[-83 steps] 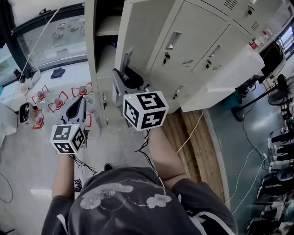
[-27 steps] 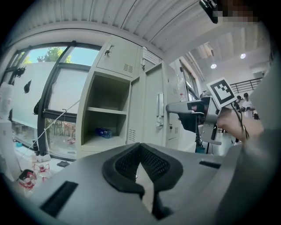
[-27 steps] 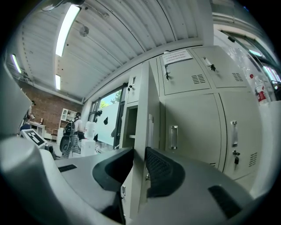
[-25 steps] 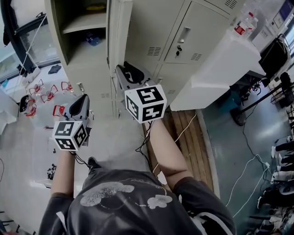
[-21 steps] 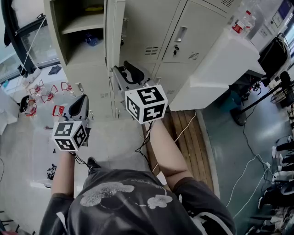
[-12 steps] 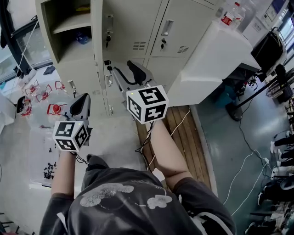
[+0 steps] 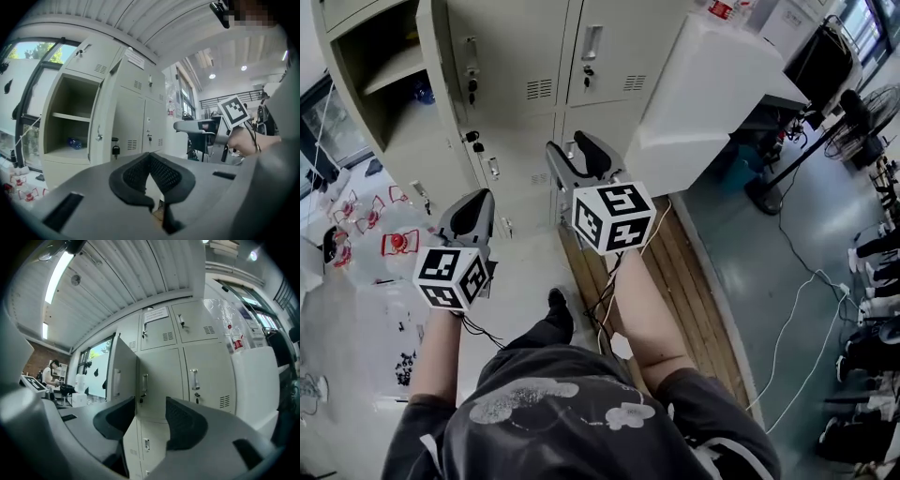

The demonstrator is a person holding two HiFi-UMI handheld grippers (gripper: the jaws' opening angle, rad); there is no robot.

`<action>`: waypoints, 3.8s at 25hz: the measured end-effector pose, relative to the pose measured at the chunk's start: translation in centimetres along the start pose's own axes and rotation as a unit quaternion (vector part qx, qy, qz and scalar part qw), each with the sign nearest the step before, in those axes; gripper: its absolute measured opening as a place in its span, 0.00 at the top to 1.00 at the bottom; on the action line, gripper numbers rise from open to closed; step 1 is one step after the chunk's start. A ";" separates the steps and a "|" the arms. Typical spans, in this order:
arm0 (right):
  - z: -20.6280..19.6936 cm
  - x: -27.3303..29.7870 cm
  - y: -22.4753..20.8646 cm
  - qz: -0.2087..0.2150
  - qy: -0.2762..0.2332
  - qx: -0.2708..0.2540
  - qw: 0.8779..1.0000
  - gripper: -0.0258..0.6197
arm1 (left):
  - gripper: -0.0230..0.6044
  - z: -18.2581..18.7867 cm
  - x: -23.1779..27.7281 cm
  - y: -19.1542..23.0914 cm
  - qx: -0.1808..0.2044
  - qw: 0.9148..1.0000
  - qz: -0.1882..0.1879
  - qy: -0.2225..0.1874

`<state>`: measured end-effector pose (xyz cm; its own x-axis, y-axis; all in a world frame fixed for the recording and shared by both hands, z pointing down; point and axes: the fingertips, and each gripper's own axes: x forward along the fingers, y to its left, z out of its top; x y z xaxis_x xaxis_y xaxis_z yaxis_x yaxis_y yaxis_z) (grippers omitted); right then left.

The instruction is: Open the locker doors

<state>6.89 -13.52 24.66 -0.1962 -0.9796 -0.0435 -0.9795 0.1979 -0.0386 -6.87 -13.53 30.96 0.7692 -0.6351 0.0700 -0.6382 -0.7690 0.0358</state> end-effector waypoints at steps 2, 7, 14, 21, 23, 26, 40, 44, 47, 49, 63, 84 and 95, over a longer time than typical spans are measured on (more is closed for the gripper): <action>-0.4 -0.5 -1.8 -0.015 0.001 -0.002 1.000 0.64 | 0.95 0.0 1.6 -0.9 0.002 1.000 -0.012 -0.003; -0.8 -0.1 -5.9 -0.039 -0.005 -0.001 0.999 0.56 | 0.95 0.1 6.3 -2.0 0.008 0.999 -0.035 -0.009; -0.3 3.2 -10.5 -0.036 0.006 -0.004 0.999 0.50 | 0.95 0.8 11.6 -2.0 -0.017 0.999 -0.026 -0.013; 0.2 9.0 -14.7 -0.011 0.017 -0.018 1.000 0.49 | 0.95 1.9 18.0 -0.2 -0.023 0.999 -0.002 -0.022; 0.2 10.6 -15.7 -0.004 0.019 -0.023 1.000 0.49 | 0.95 2.2 19.7 0.5 -0.026 0.999 0.003 -0.027; 0.1 12.7 -16.6 0.007 0.020 -0.030 0.999 0.49 | 0.95 2.3 21.8 1.4 -0.030 0.999 0.011 -0.030; 1.5 20.5 -19.2 0.026 0.013 -0.054 0.998 0.49 | 0.95 2.2 26.9 4.9 -0.040 0.998 0.035 -0.023; 1.9 22.1 -19.9 0.024 0.007 -0.065 0.998 0.49 | 0.95 2.2 27.8 5.6 -0.041 0.998 0.035 -0.023; 2.0 22.8 -20.0 0.024 0.003 -0.070 0.997 0.49 | 0.95 2.1 28.1 5.9 -0.039 0.998 0.034 -0.023; 1.9 23.3 -19.8 0.025 0.002 -0.071 0.997 0.50 | 0.95 2.1 28.2 6.2 -0.041 0.998 0.036 -0.023; 2.0 25.2 -20.1 0.025 -0.008 -0.039 0.999 0.50 | 0.95 1.8 27.8 7.0 -0.046 0.998 0.045 -0.022; 2.4 19.8 -21.2 -0.023 -0.003 0.004 1.000 0.77 | 0.95 1.9 25.3 4.0 -0.032 0.998 0.047 -0.016; 2.9 14.6 -21.2 -0.009 -0.014 0.005 1.000 0.76 | 0.95 2.0 24.9 -1.0 -0.018 1.000 0.021 -0.012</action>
<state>24.94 -31.95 21.97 -0.1777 -0.9815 -0.0712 -0.9822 0.1814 -0.0494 12.96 -28.73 30.71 0.7417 -0.6691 0.0474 -0.6706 -0.7386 0.0684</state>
